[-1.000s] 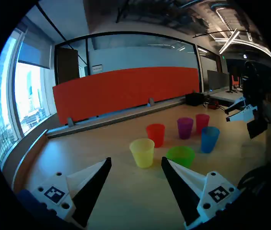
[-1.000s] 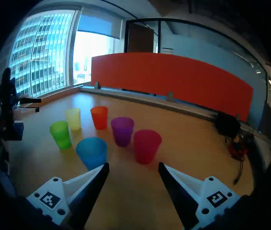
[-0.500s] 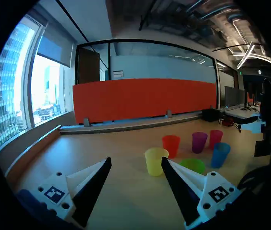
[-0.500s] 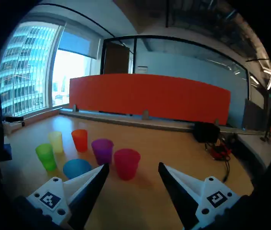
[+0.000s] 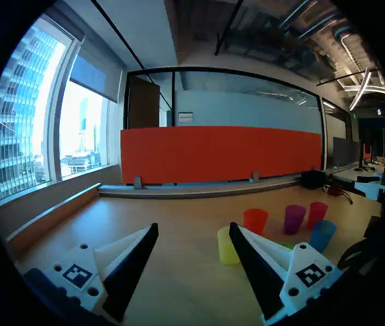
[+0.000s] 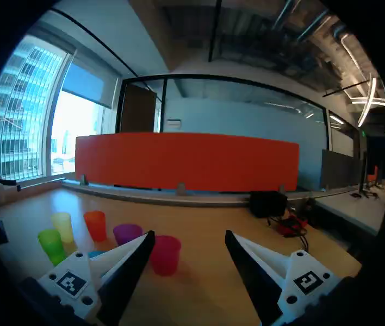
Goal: Pour water
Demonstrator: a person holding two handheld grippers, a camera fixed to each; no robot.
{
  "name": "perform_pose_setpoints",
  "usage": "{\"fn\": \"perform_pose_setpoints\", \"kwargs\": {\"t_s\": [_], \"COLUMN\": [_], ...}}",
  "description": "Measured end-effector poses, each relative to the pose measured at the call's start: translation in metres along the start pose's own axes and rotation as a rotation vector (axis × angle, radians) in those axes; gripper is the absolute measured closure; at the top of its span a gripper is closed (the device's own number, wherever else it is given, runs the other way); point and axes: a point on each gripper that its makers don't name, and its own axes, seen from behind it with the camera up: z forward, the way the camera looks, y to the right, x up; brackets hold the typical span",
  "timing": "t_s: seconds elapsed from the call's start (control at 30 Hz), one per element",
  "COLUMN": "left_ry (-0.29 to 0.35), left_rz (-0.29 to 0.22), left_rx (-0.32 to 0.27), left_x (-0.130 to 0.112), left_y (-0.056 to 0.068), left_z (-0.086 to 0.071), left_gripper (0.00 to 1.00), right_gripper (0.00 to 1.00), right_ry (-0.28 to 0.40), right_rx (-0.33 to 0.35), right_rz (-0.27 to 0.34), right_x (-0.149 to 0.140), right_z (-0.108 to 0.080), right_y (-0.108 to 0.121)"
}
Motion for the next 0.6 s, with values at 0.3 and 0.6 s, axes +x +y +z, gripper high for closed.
{"fn": "perform_pose_setpoints", "kwargs": {"t_s": [0.3, 0.6], "left_ry": [0.047, 0.072], "left_rz": [-0.003, 0.010], "left_rx": [0.036, 0.063], "left_x": [0.012, 0.005], "left_y": [-0.002, 0.000], "left_z": [-0.002, 0.005], "left_gripper": [0.03, 0.03], "right_gripper": [0.00, 0.01], "right_ry": [0.047, 0.107], "right_rx": [-0.027, -0.006], "right_rz": [0.060, 0.087], "right_x": [0.004, 0.024], "right_z": [-0.009, -0.013], "right_y": [0.000, -0.003]}}
